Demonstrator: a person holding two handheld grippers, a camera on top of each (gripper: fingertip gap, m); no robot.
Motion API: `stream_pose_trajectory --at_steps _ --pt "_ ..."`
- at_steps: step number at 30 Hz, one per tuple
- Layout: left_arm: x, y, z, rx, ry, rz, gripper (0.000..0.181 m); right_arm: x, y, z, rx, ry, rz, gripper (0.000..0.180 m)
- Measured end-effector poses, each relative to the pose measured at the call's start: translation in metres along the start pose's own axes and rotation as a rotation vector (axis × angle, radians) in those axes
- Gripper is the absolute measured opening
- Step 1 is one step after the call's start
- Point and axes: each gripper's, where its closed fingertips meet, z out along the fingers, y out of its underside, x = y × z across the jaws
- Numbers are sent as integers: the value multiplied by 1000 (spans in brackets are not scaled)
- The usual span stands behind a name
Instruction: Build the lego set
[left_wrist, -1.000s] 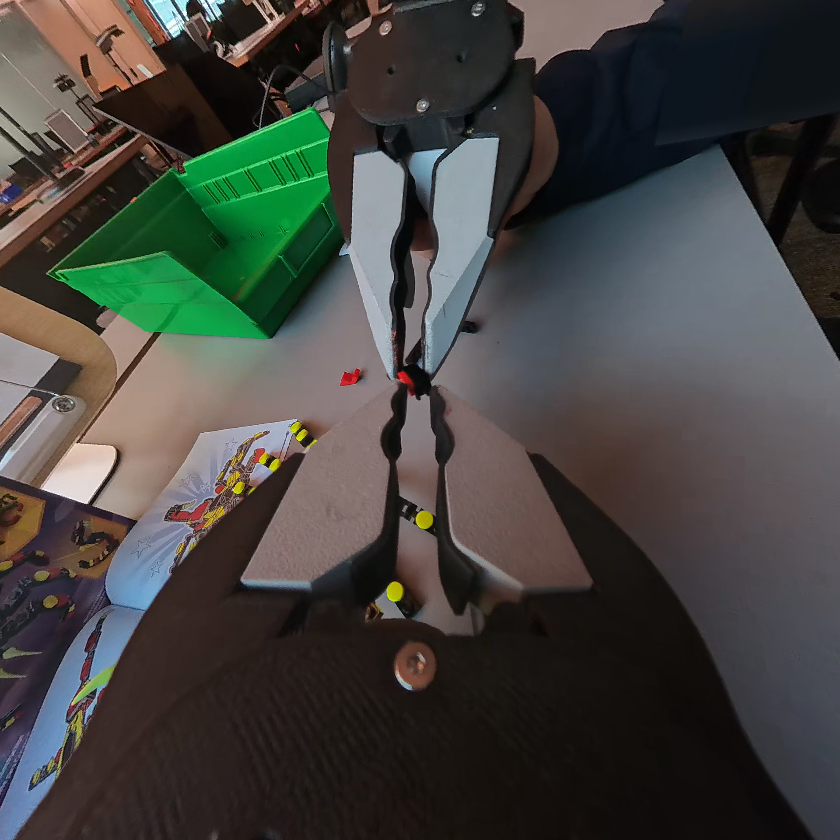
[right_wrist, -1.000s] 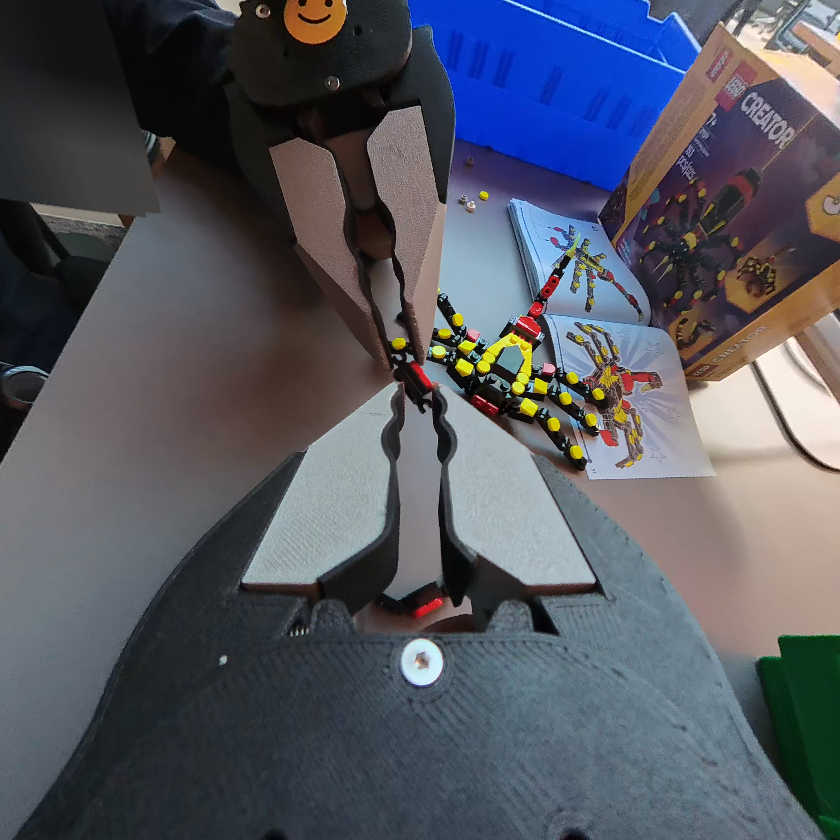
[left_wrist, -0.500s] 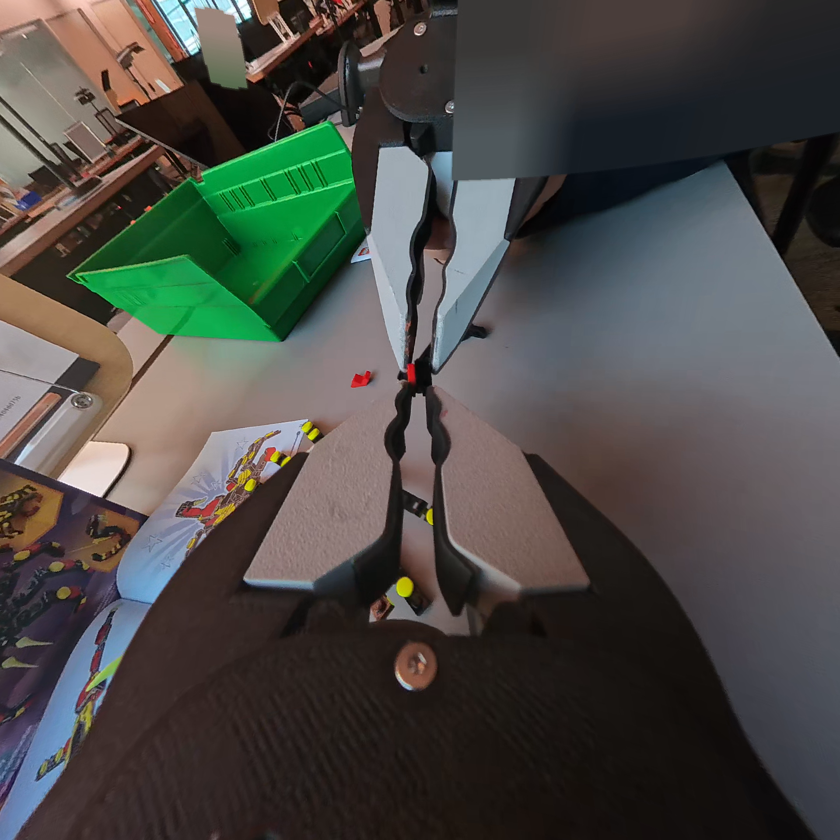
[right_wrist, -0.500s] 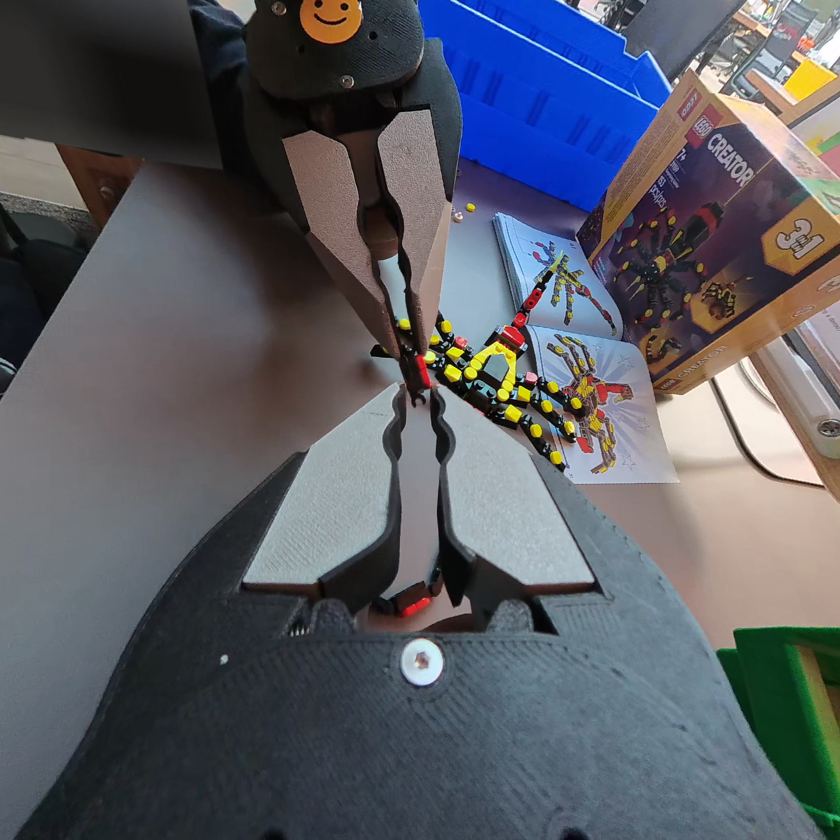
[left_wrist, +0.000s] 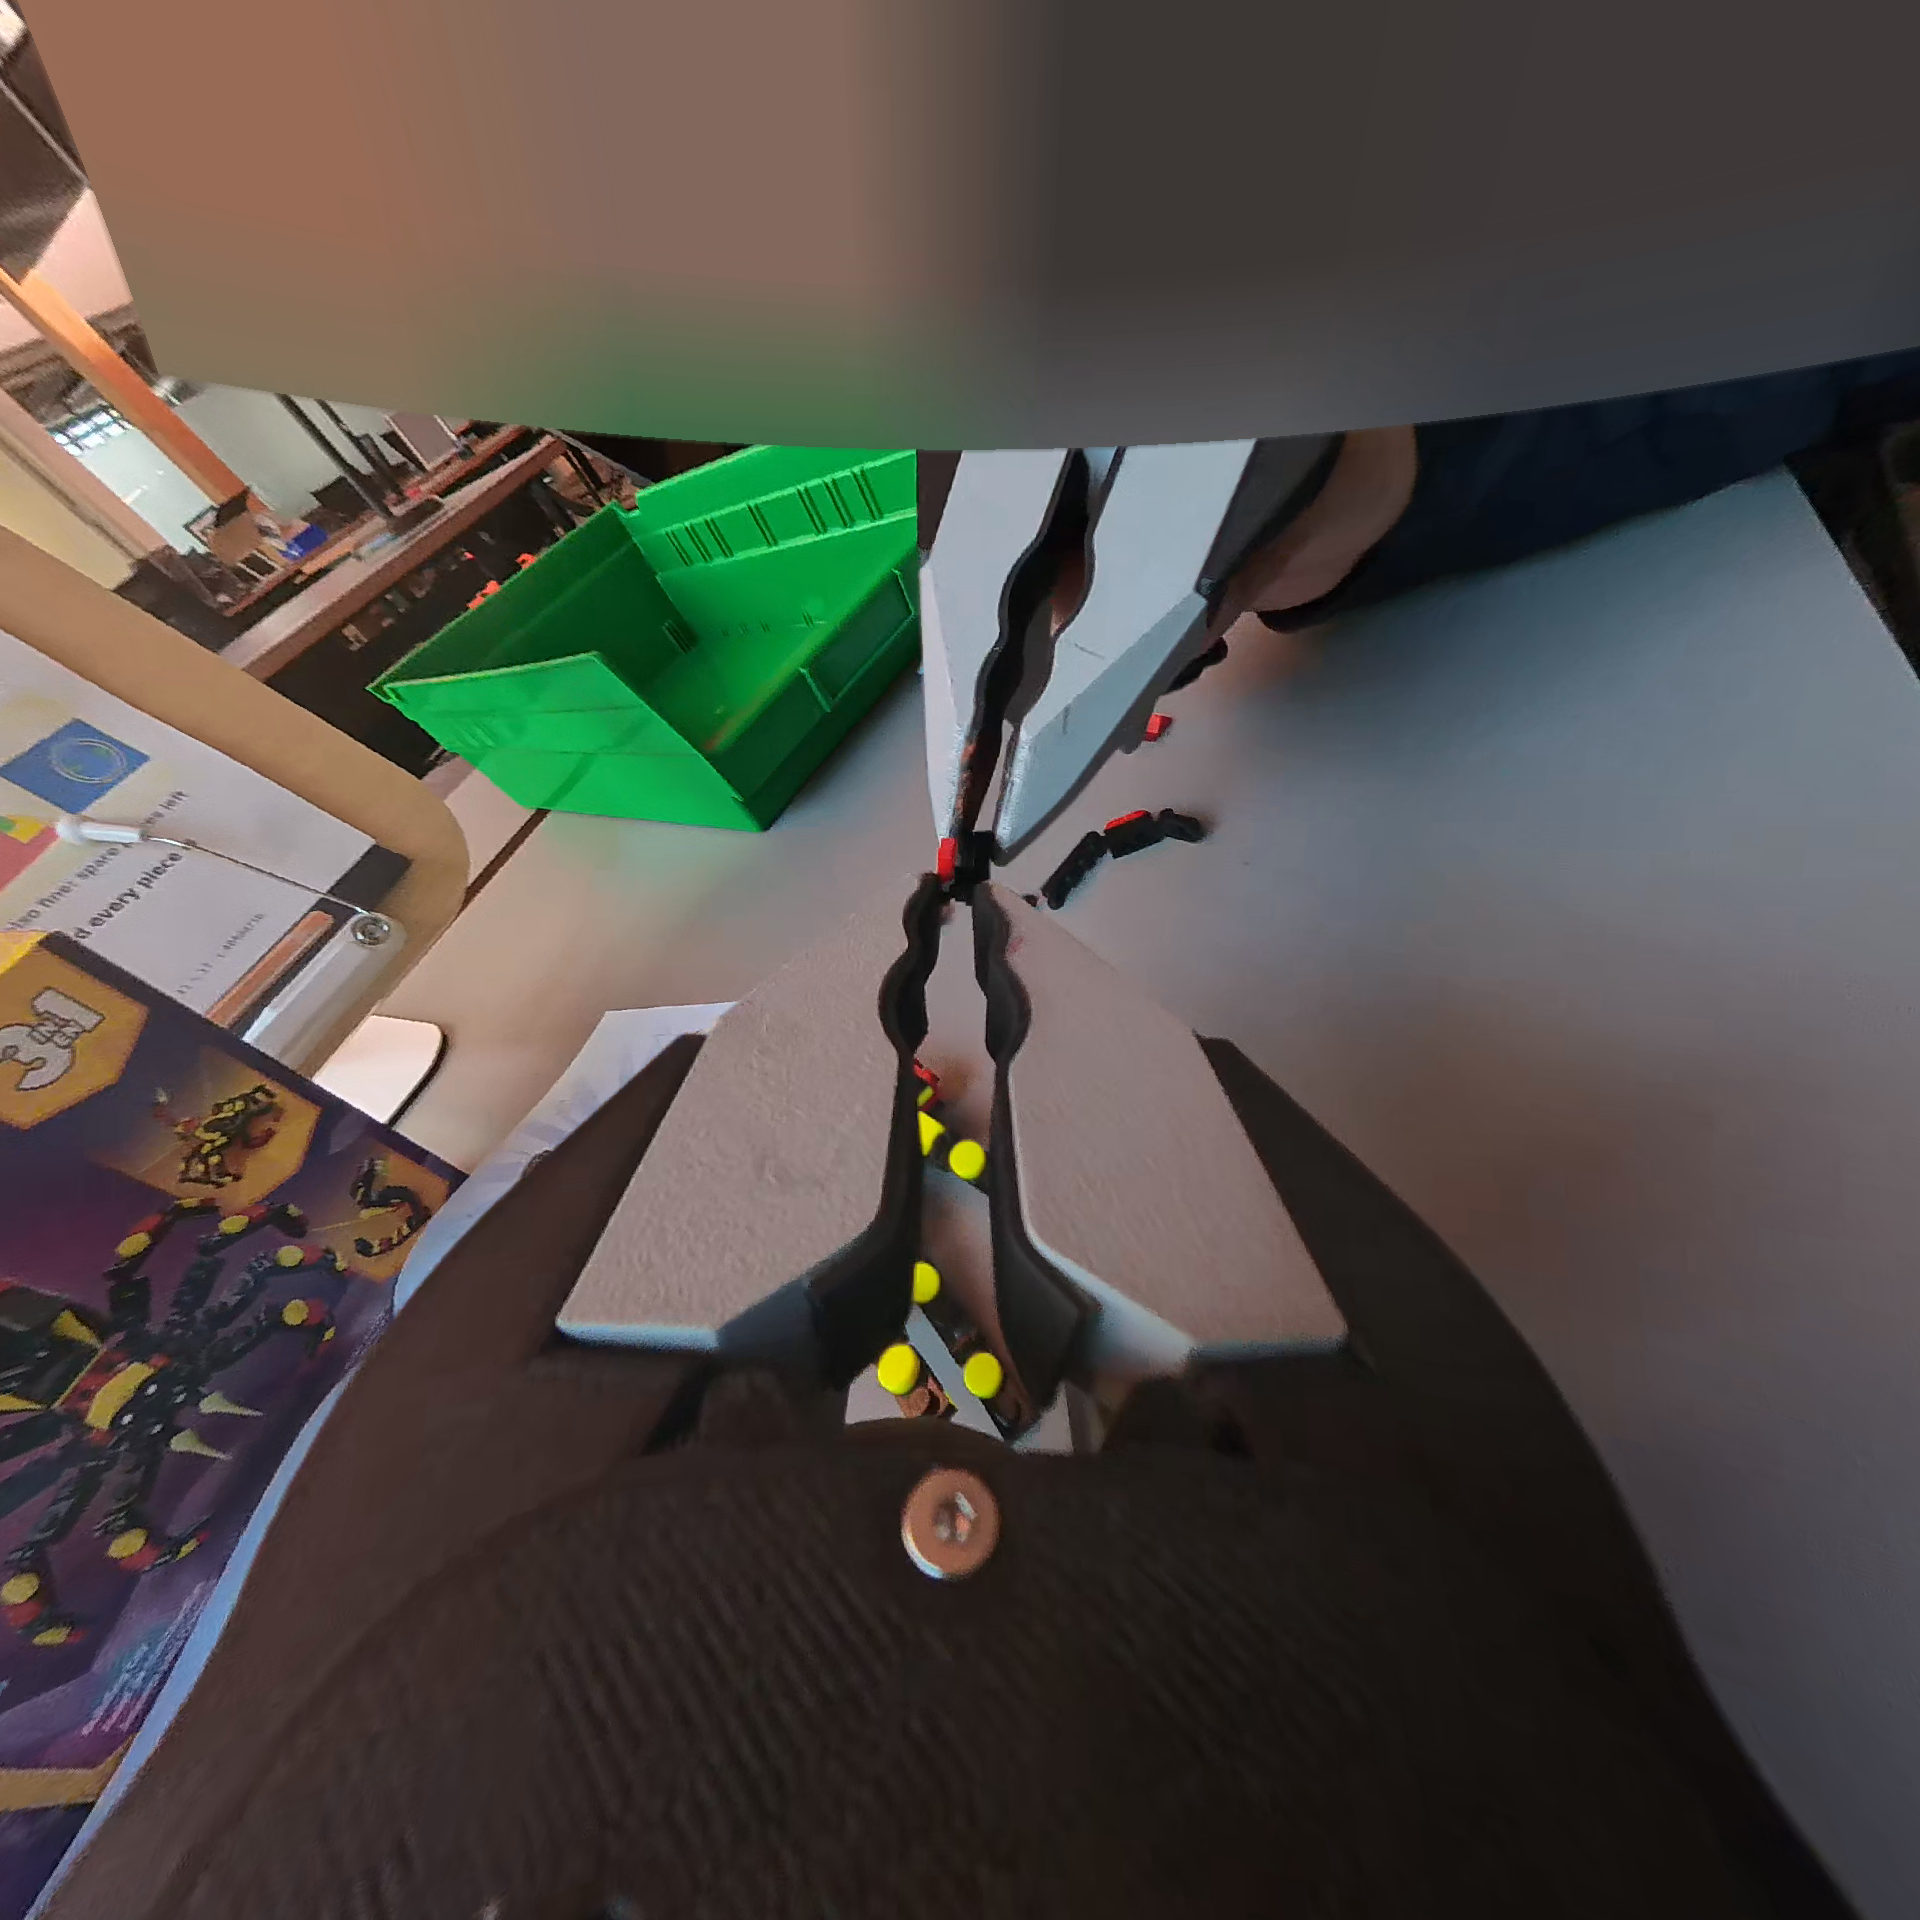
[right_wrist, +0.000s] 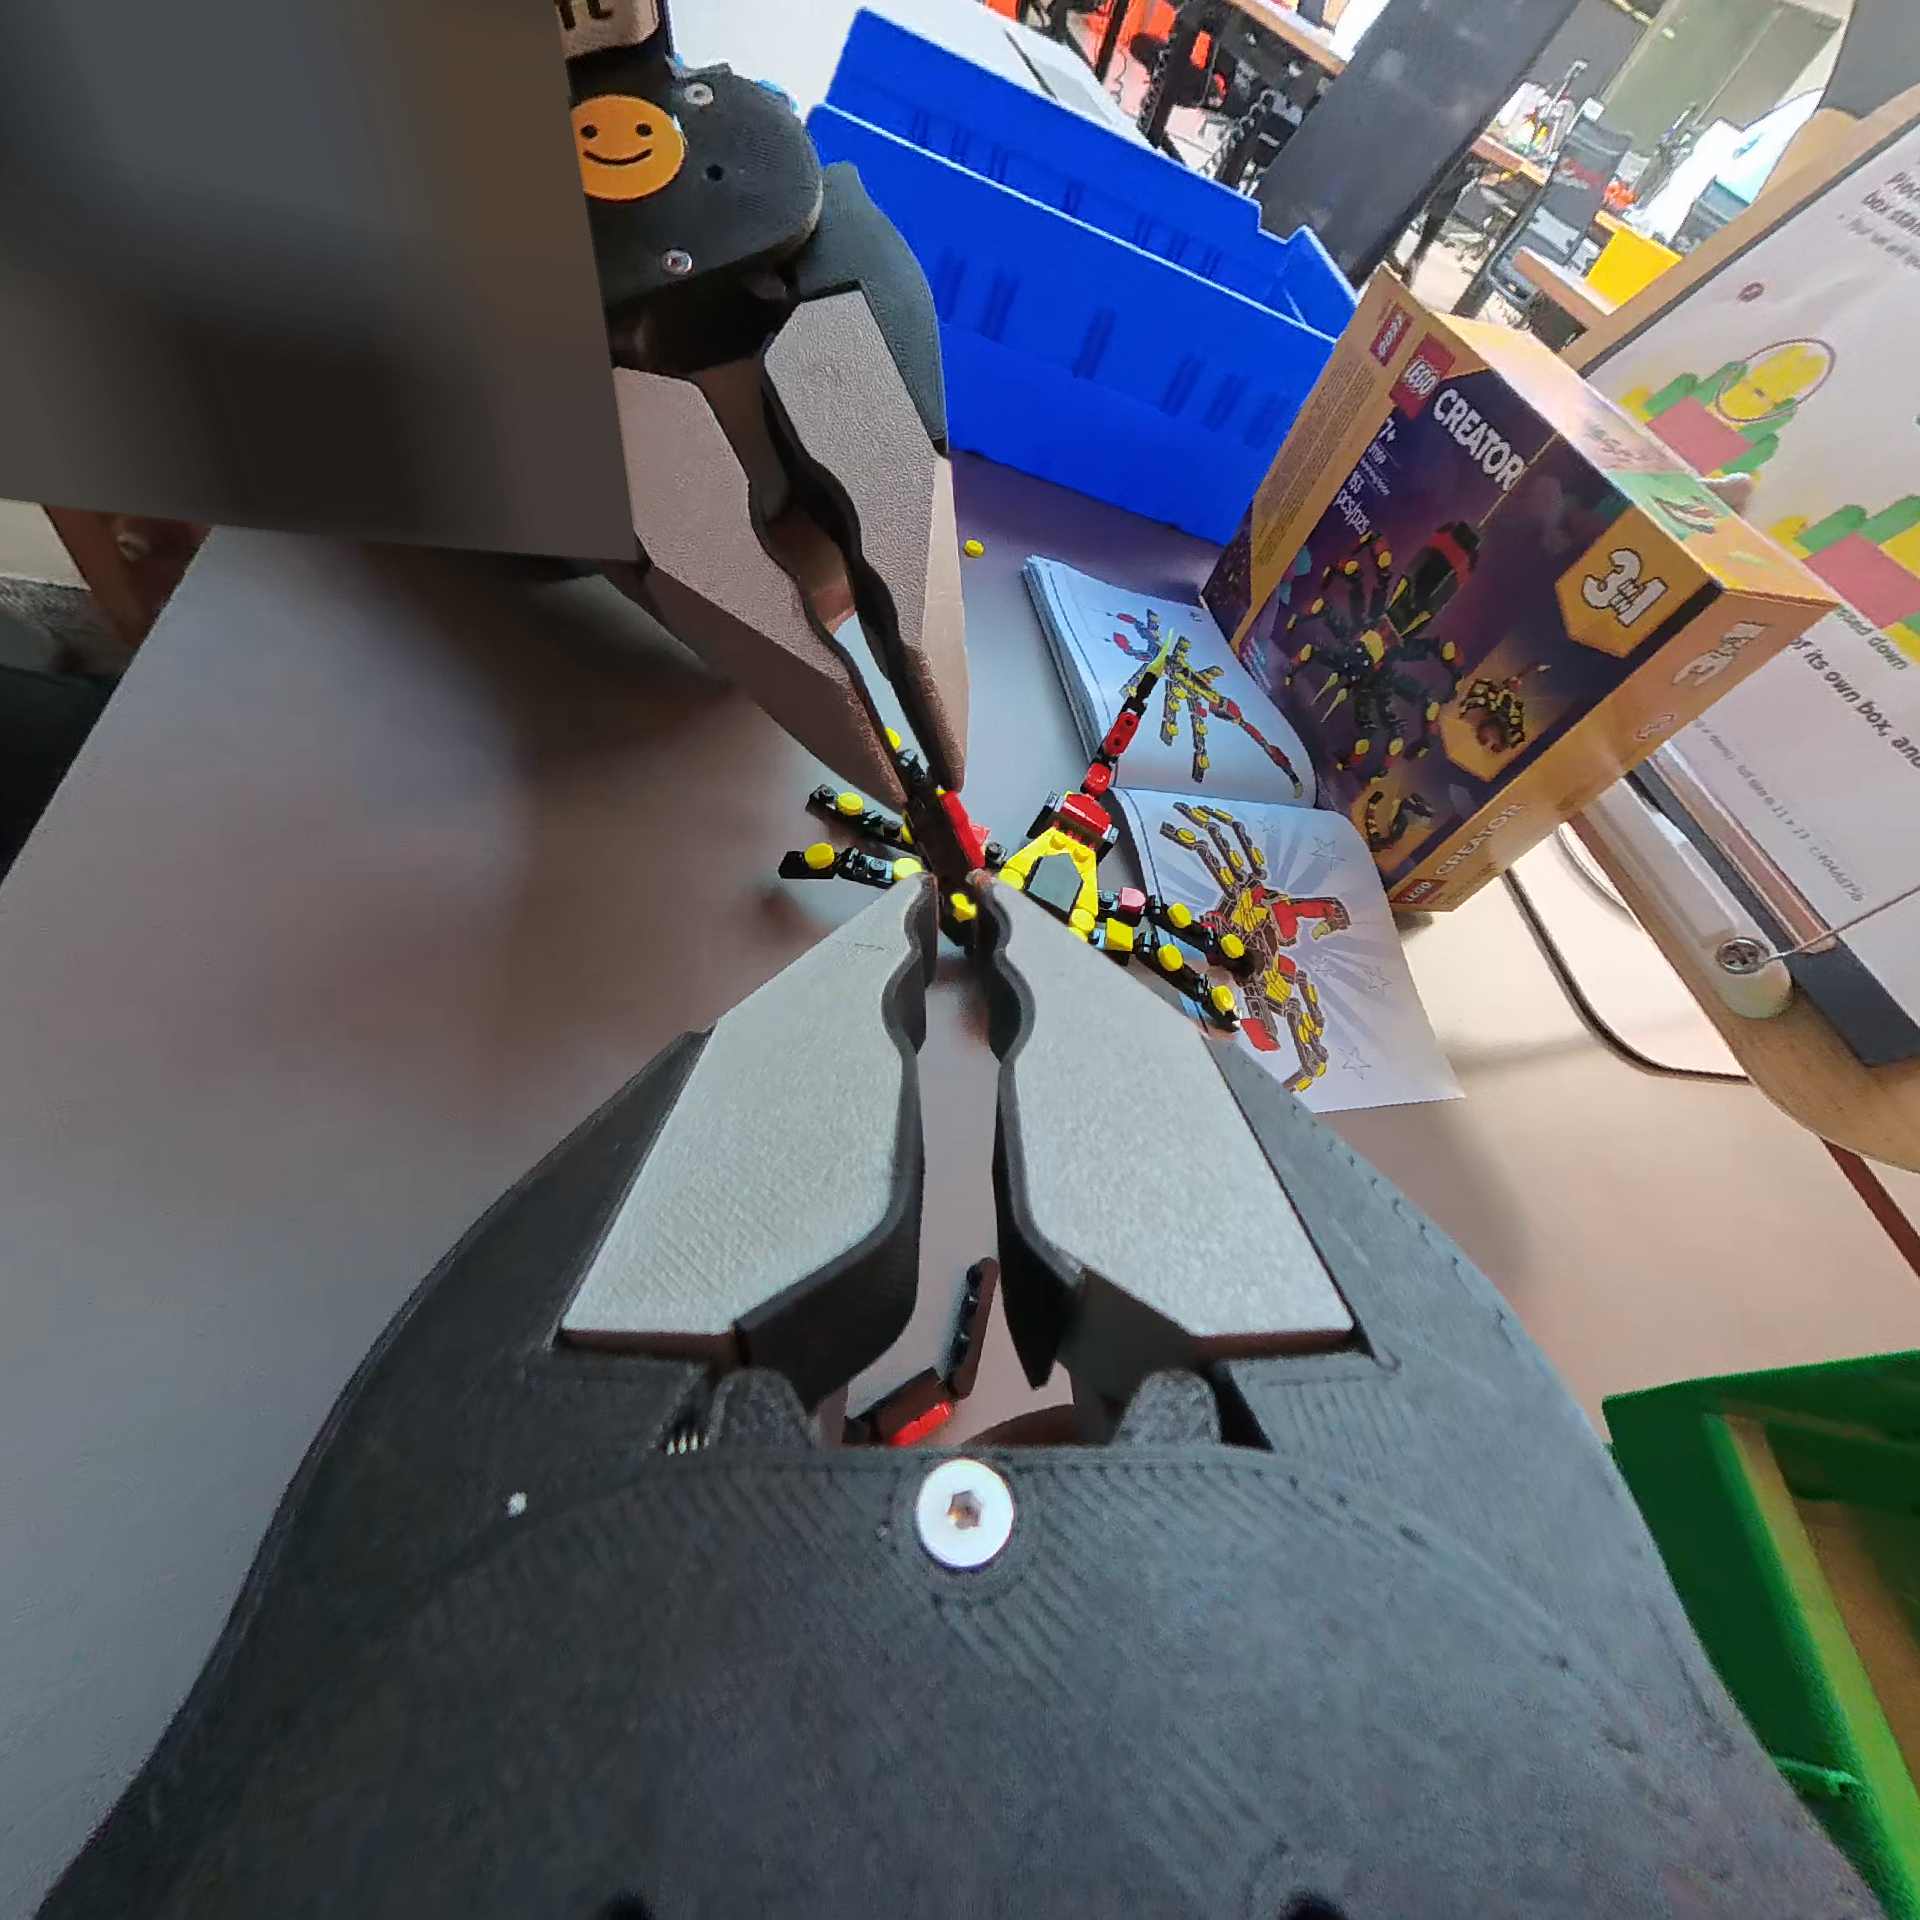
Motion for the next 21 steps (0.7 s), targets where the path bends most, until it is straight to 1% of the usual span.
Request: stream_pose_trajectory --at_steps 3,6,11,14,17,21 --pt "-1 0 1 3 -15 9 3 -1 -1 0 6 1 -8 8" --pt "-3 -1 0 9 -19 3 3 3 -2 0 4 32 -9 3" --pt "-3 -2 0 11 -26 19 3 4 -2 1 2 54 -12 3" --pt "1 -8 -2 53 4 20 2 1 -3 3 1 53 -41 5" --pt "0 -5 0 28 -12 33 3 2 -3 2 -9 79 -78 4" --pt "-4 -4 -1 23 -32 31 3 3 -6 0 13 65 -34 2"
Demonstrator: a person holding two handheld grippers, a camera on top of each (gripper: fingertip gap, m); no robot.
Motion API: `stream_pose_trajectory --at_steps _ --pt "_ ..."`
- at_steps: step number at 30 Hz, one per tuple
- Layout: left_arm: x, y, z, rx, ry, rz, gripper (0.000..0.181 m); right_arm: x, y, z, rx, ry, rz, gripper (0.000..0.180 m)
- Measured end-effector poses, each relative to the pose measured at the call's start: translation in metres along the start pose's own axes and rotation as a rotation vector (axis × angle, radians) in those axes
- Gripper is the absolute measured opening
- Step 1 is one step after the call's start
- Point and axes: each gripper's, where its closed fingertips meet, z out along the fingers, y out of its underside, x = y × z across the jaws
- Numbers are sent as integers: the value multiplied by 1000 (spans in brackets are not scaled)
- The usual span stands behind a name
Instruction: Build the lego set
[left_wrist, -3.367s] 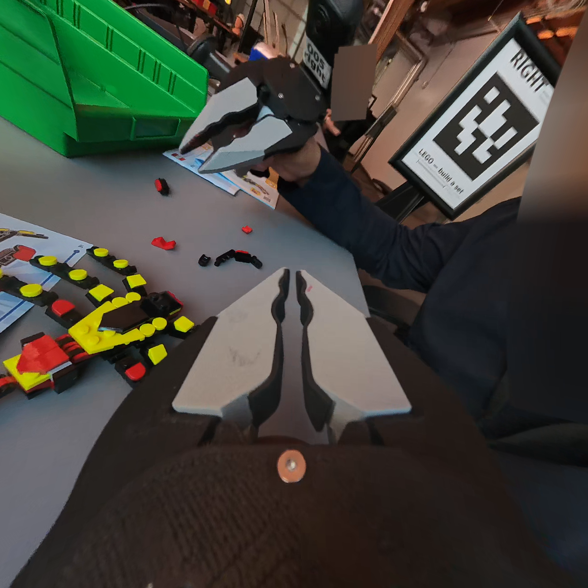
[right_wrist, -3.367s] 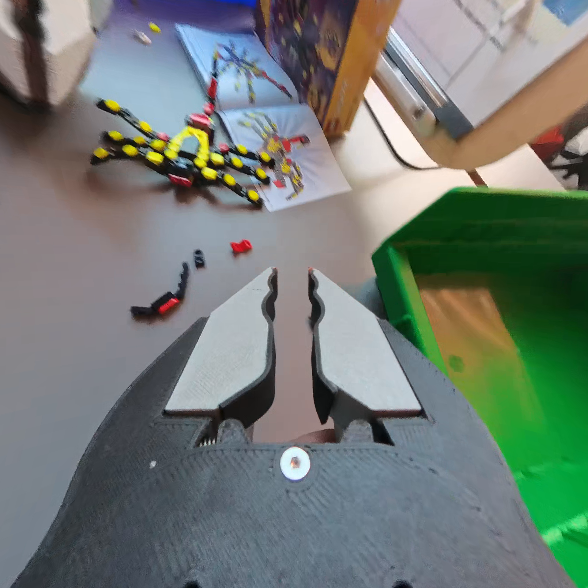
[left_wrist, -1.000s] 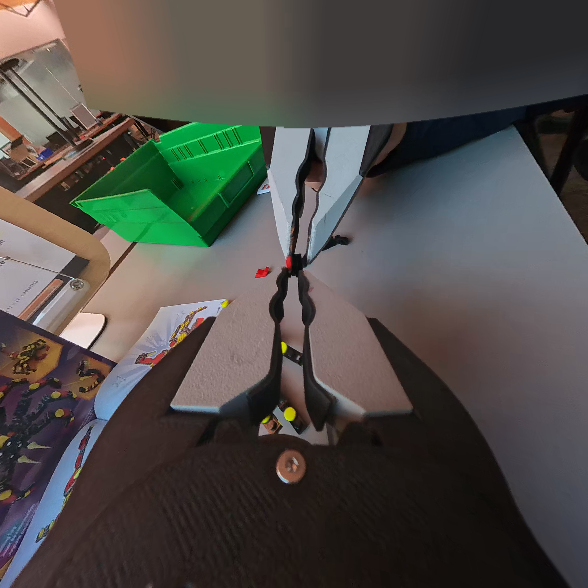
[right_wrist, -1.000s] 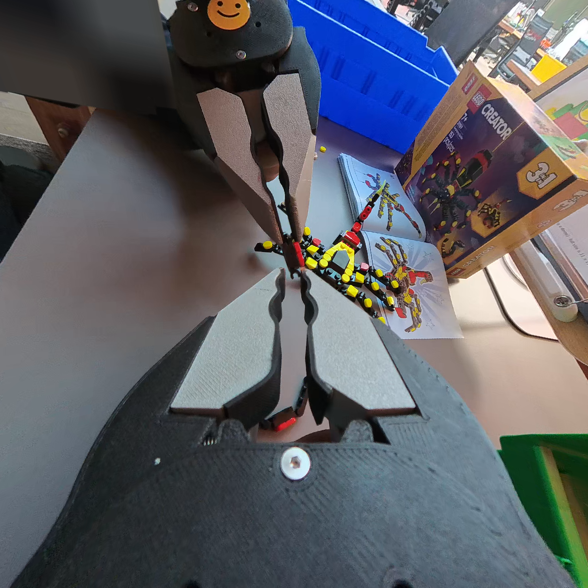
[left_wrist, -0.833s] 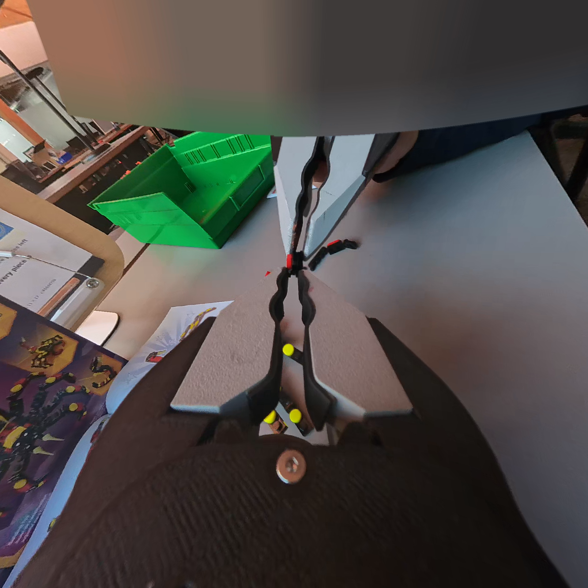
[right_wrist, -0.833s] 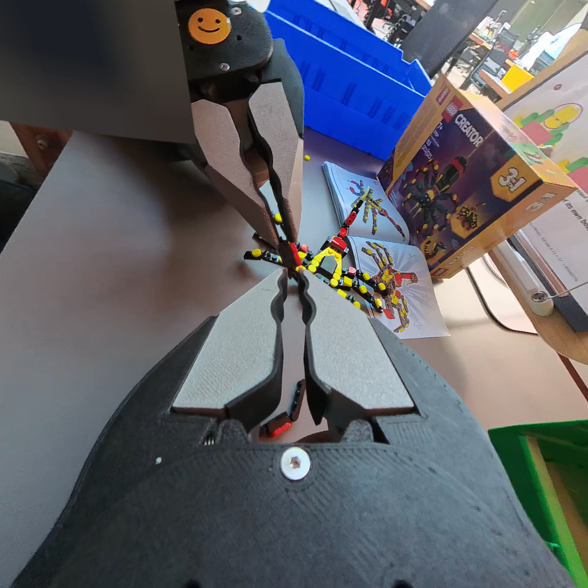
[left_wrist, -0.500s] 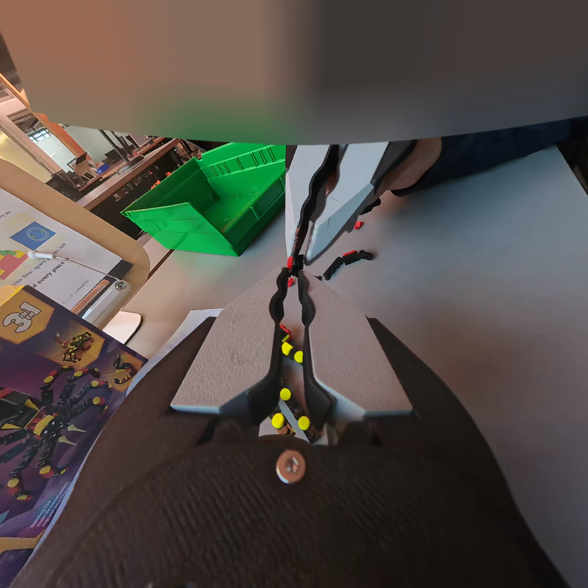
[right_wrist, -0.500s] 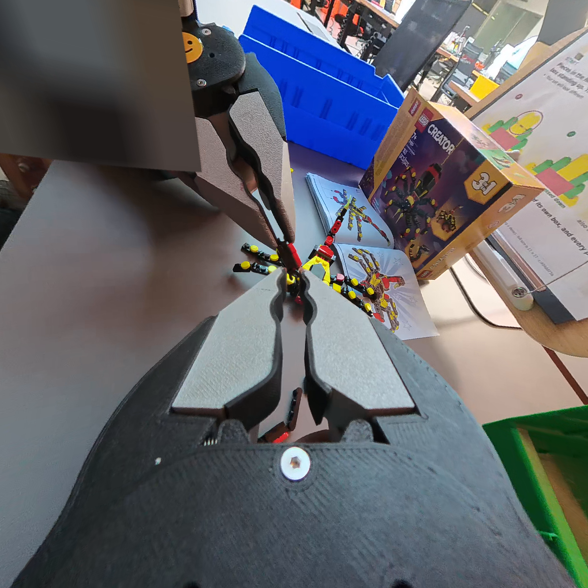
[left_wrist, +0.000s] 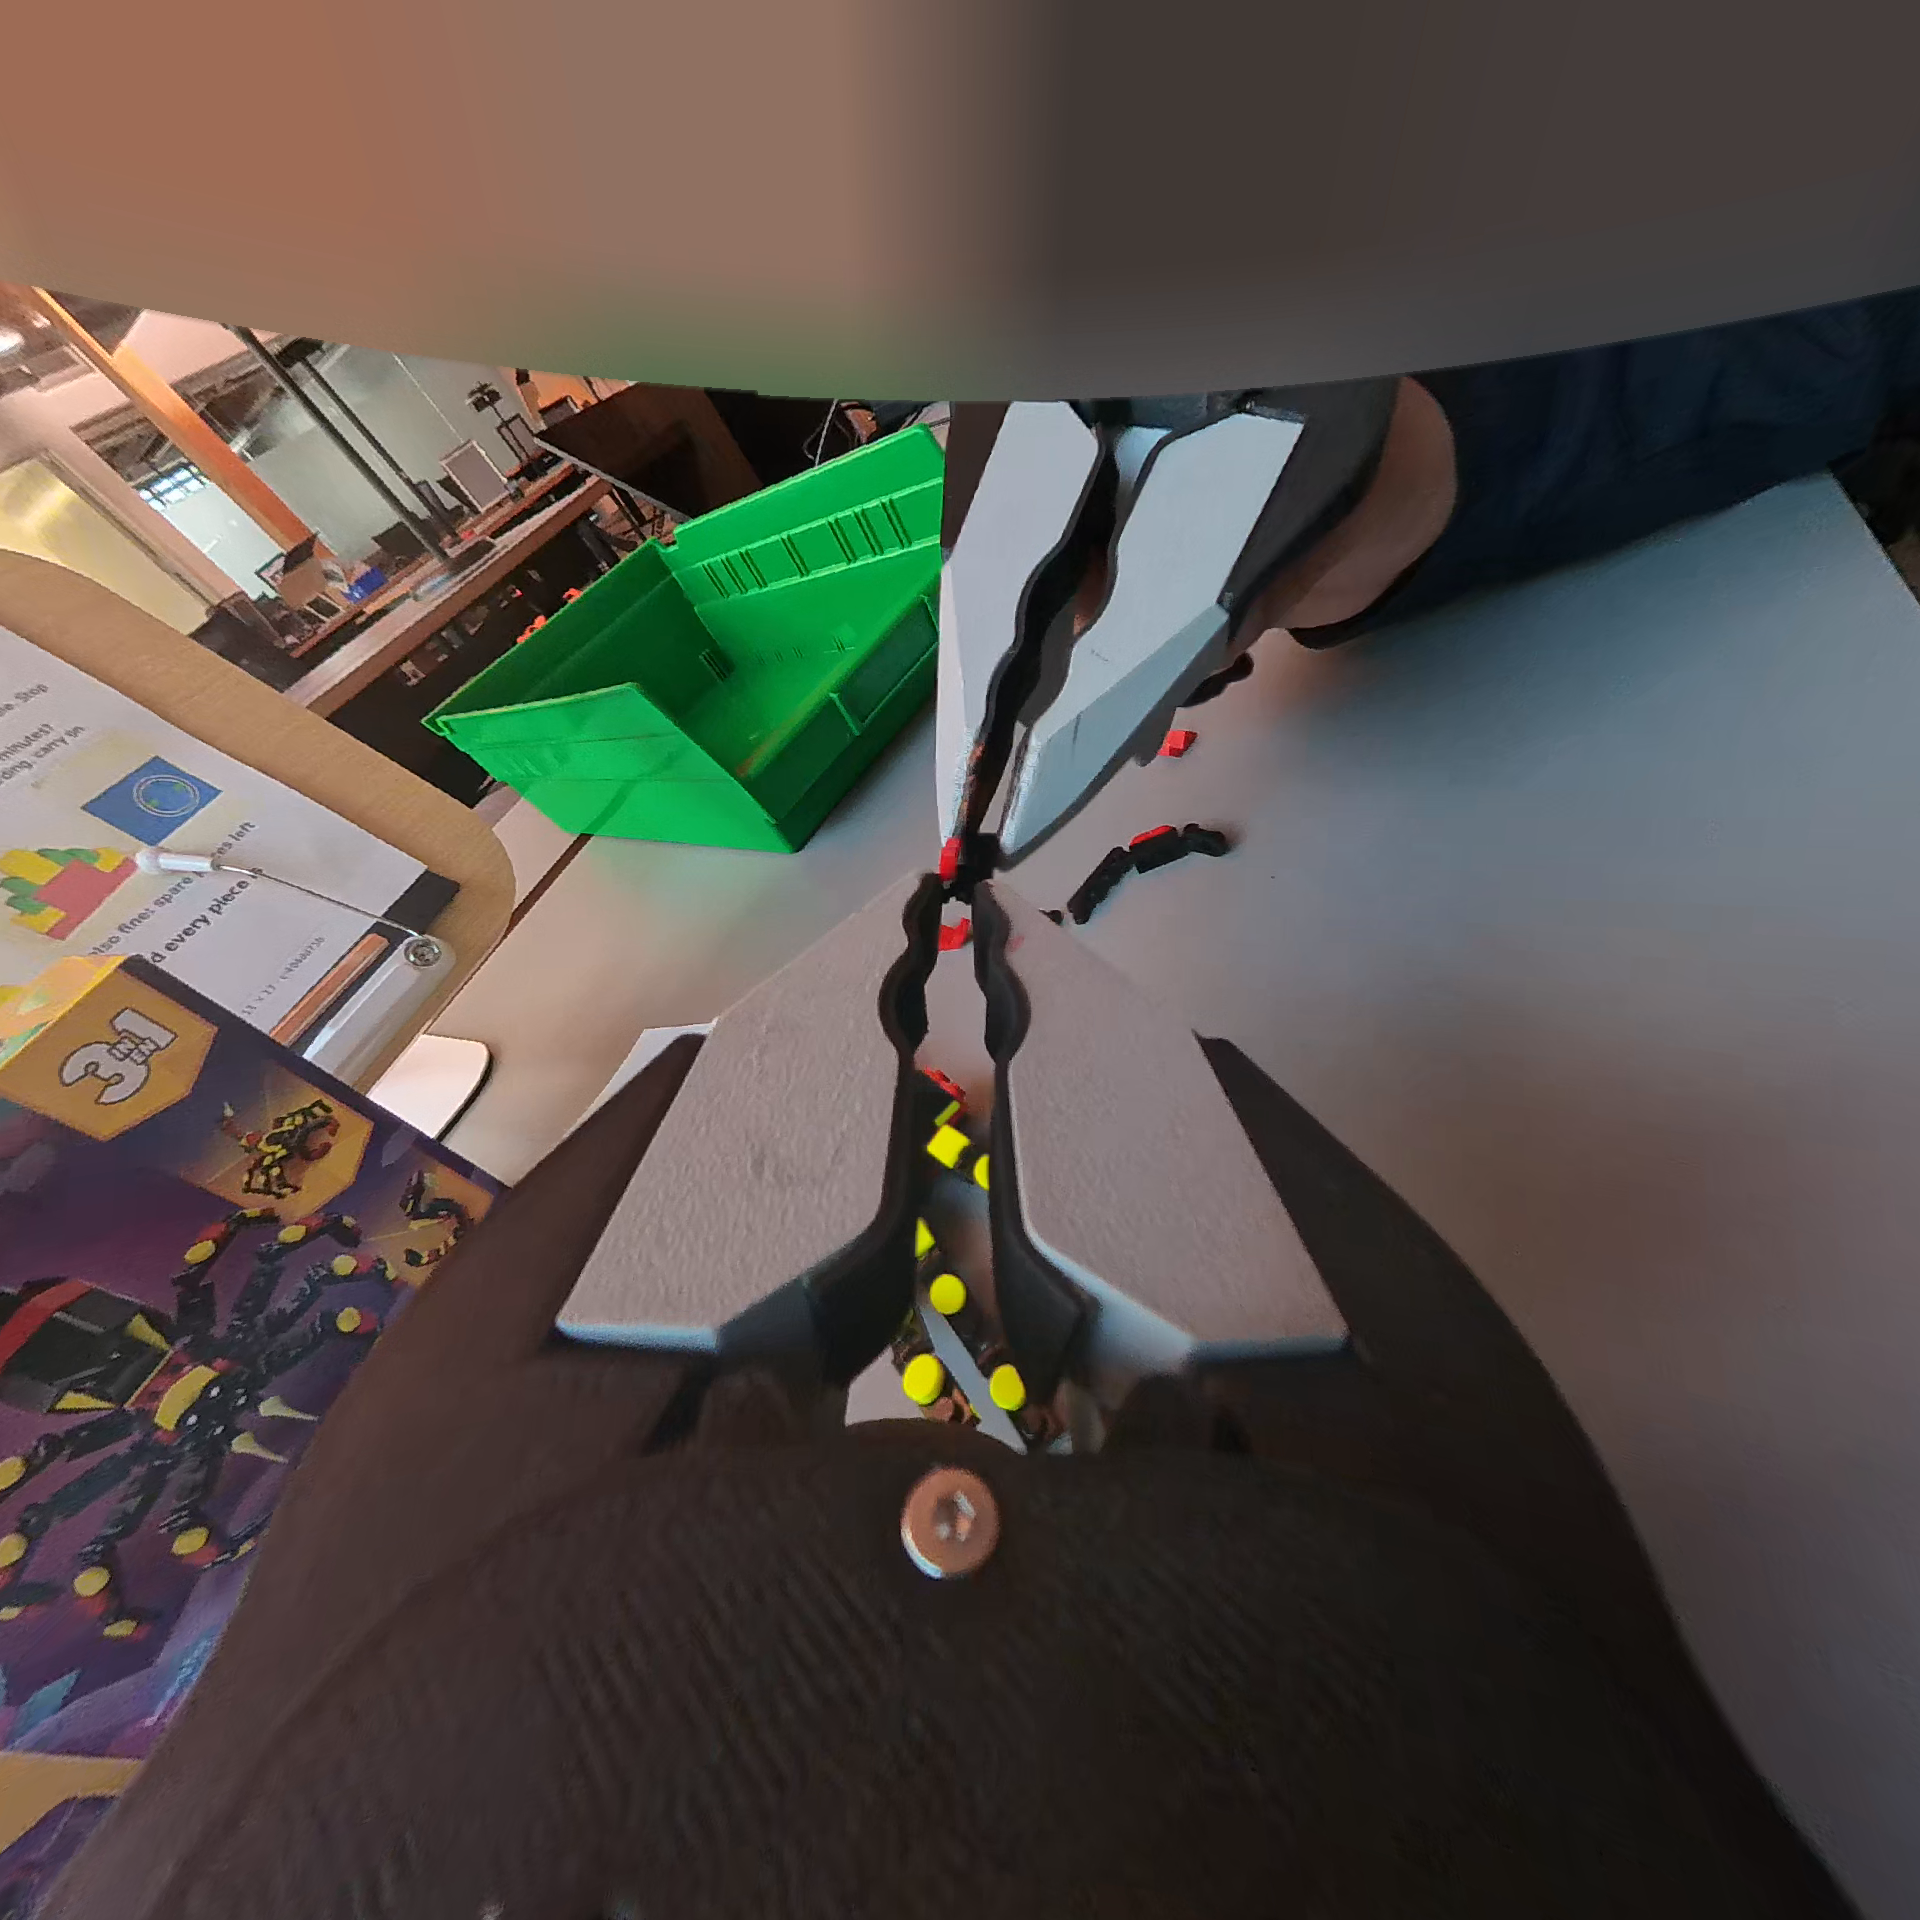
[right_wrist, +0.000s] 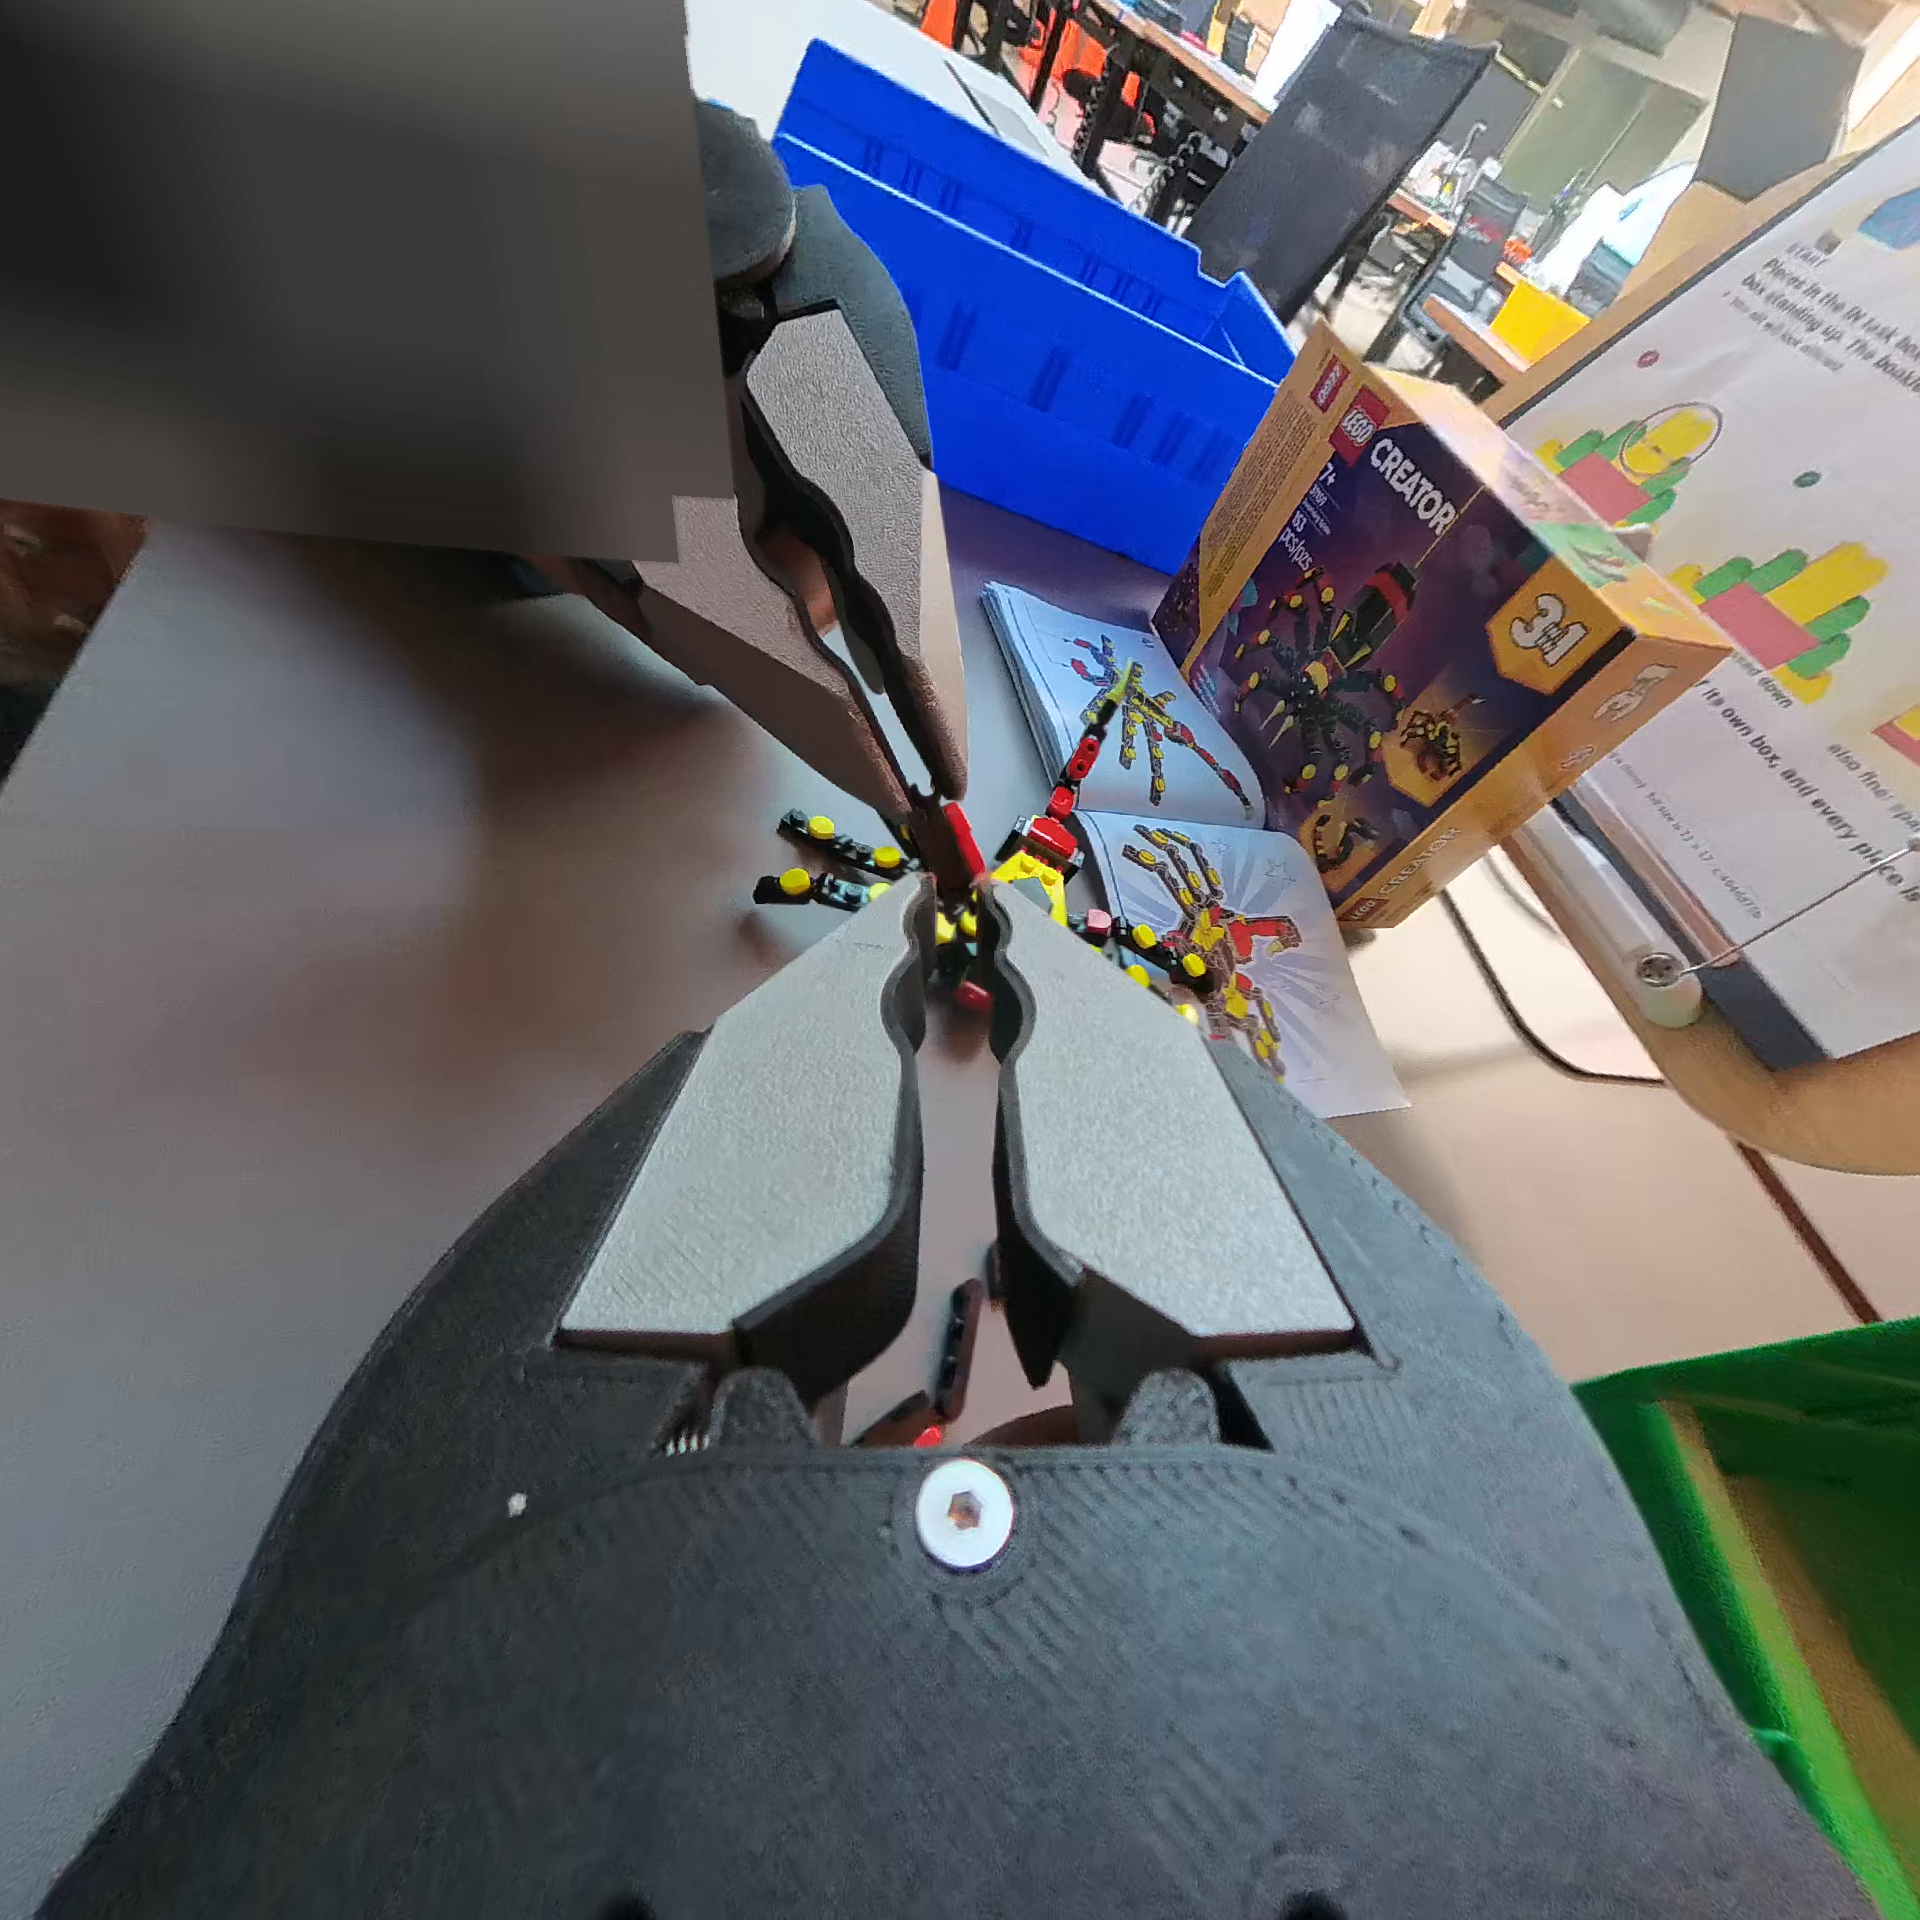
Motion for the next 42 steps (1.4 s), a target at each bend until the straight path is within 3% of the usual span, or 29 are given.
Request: stream_pose_trajectory --at_steps 5,13,22,40,42 --pt "-1 0 0 -8 -20 19 2 0 0 1 23 -46 108 3" --pt "-5 1 -1 -6 -30 -2 2 -2 0 1 11 -34 110 2" --pt "-4 6 0 10 36 -109 2 -2 4 3 -24 11 19 2" --pt "25 -6 -2 62 165 -27 2 -31 6 14 -18 -98 -108 7" --pt "24 -7 -3 73 171 -39 2 -28 5 12 1 -99 -75 16"
